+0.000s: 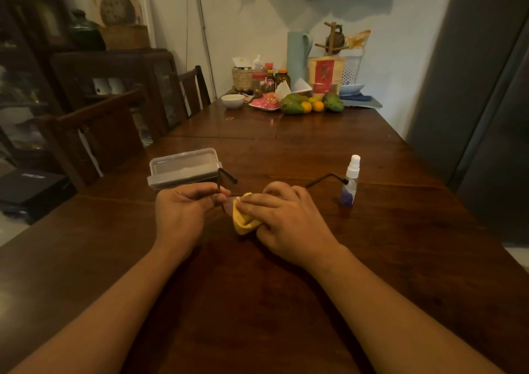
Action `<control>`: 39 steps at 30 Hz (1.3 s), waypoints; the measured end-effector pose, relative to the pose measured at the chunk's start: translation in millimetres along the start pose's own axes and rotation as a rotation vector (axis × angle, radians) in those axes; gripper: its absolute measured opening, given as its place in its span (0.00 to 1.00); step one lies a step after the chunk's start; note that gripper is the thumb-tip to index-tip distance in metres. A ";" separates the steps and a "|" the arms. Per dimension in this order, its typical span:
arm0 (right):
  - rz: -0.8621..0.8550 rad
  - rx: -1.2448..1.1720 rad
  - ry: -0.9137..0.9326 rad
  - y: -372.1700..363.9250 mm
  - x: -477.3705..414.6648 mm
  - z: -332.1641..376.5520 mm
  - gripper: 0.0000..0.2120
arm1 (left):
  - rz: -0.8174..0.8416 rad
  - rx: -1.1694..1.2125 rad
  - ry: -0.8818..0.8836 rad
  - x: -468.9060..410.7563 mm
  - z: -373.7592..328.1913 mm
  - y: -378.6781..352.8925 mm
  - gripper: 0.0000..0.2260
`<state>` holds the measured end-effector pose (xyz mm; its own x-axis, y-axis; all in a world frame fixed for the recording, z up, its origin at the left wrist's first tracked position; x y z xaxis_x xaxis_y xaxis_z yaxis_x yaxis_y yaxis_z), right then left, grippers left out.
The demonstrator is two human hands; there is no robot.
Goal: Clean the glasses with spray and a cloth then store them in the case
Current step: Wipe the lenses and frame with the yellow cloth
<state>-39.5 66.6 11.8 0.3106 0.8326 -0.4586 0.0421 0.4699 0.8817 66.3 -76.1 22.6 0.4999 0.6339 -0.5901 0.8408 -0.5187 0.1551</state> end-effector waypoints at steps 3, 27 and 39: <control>0.031 -0.024 0.038 -6.0 0.7 8.0 0.32 | 0.026 0.000 -0.005 1.8 -2.8 -2.6 0.07; -0.550 -0.197 -0.223 37.4 14.0 -35.2 0.13 | -0.205 0.026 0.105 -5.4 7.8 24.2 0.07; -0.080 -0.123 -0.304 3.2 1.9 -36.2 0.13 | -0.178 0.044 0.126 -3.2 11.7 16.6 0.09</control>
<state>-73.2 80.3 9.8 0.5807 0.6747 -0.4555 -0.0313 0.5776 0.8157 76.2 -93.4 17.8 0.3685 0.7828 -0.5014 0.9097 -0.4148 0.0210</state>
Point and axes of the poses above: each hand's wrist, its own x-axis away from the middle knuckle, its own y-axis out of the back of the hand, z = x × y, the point moved 7 cm from there along -x, towards the middle knuckle, and after that the axes turned 8 degrees about -y, right-handed, at the moved point
